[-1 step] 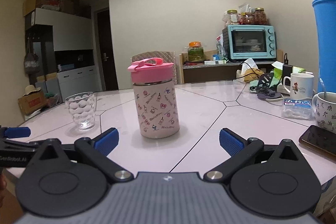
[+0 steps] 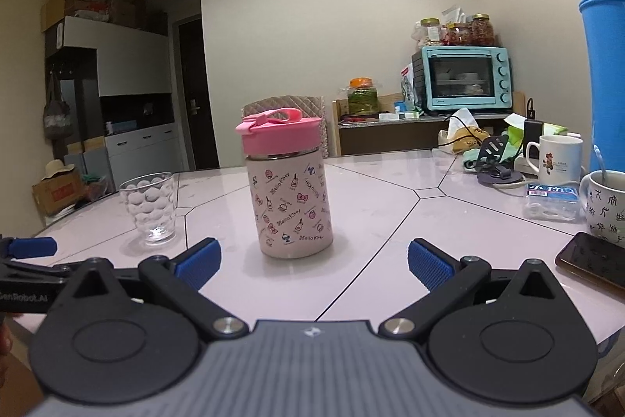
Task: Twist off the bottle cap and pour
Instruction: 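Move both grippers toward the pink Hello Kitty bottle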
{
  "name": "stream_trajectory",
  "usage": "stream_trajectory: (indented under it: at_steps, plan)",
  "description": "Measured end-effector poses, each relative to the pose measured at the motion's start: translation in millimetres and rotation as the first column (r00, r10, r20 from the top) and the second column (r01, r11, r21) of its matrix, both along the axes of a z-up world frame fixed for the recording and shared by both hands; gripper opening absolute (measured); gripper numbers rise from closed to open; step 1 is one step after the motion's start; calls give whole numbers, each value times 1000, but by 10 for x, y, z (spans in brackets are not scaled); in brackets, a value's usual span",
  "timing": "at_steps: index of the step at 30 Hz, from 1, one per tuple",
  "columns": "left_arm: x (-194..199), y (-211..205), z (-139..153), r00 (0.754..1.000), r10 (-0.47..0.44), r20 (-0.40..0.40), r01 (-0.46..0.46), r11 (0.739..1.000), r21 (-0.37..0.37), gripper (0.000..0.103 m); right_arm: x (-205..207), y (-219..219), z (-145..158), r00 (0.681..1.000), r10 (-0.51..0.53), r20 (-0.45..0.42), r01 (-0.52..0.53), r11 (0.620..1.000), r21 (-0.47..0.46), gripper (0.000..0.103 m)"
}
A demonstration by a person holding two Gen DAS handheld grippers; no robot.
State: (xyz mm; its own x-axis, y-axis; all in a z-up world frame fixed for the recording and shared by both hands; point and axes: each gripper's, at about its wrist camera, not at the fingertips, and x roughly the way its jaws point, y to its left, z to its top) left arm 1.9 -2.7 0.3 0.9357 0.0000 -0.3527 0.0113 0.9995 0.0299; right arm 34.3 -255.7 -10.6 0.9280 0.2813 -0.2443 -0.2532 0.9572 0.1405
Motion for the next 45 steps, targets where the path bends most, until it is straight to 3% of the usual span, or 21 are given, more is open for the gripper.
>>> stream_trajectory:
  at_steps: [10, 19, 30, 45]
  plan:
    - [143, -203, 23, 997, -76, 11, 75, 996, 41, 103, 81, 29, 98, 1000, -1, -18, 1, 1000, -14, 103]
    - [467, -156, 3, 983, -183, 4, 182, 983, 31, 103, 249, 115, 230, 1000, -21, 4, 21, 1000, -15, 103]
    - [651, -275, -37, 971, -239, 13, 239, 971, 18, 103, 438, 114, 293, 1000, -10, 1, 10, 1000, -19, 103]
    - [1055, -453, -63, 940, -341, 9, 341, 939, 39, 103, 786, 162, 363, 989, 144, 22, -143, 989, -44, 103]
